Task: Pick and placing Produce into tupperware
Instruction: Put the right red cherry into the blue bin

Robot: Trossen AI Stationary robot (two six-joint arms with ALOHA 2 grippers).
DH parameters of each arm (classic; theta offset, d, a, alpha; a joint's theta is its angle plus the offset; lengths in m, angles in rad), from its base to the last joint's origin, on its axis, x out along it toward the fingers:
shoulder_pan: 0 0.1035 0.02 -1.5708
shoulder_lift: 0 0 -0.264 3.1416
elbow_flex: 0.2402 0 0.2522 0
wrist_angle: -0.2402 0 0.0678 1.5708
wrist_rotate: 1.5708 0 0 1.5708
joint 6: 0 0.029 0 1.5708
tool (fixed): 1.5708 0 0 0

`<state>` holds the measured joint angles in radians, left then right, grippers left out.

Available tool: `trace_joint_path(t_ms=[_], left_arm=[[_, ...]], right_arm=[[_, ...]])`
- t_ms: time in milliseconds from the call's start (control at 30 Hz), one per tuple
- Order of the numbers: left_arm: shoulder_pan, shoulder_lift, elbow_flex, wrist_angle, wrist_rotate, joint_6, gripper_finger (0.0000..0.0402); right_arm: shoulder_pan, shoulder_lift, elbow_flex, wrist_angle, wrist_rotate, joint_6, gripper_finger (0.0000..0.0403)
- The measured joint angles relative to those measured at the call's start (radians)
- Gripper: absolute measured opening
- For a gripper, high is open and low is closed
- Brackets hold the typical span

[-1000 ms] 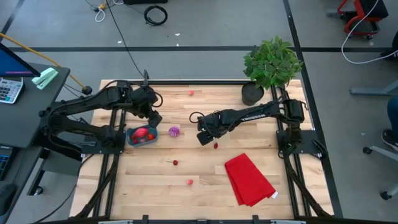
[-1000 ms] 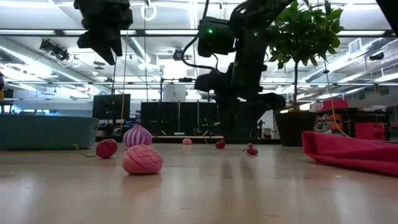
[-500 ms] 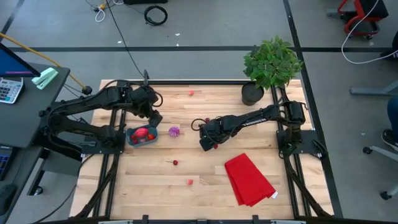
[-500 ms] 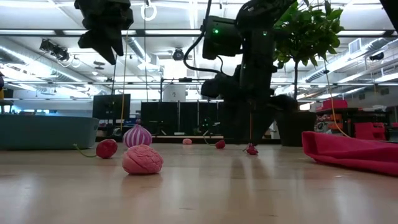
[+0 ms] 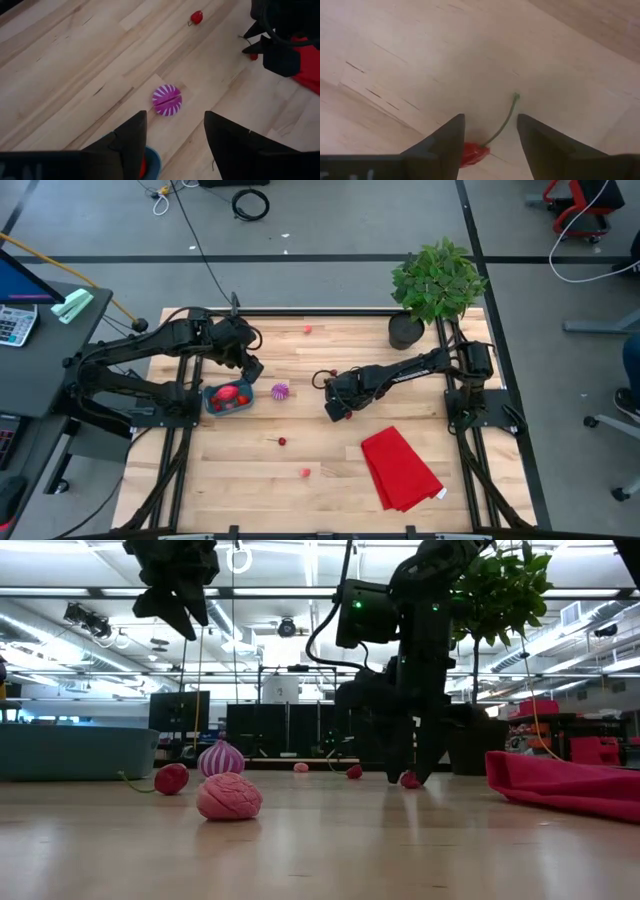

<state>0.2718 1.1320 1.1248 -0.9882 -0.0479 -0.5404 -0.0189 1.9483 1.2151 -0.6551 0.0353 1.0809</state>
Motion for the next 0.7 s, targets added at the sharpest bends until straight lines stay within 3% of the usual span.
trace_joint_path(t_ms=[233, 700], left_arm=[[0.0, 0.0, 0.0, 0.0, 0.0, 0.0, 0.0202], [0.0, 0.0, 0.0, 0.0, 0.0, 0.002, 0.0186]], right_arm=[[0.002, 0.002, 0.002, 0.001, 0.002, 0.0, 0.0166], [0.001, 0.004, 0.002, -0.01, 0.001, -0.009, 0.0042]])
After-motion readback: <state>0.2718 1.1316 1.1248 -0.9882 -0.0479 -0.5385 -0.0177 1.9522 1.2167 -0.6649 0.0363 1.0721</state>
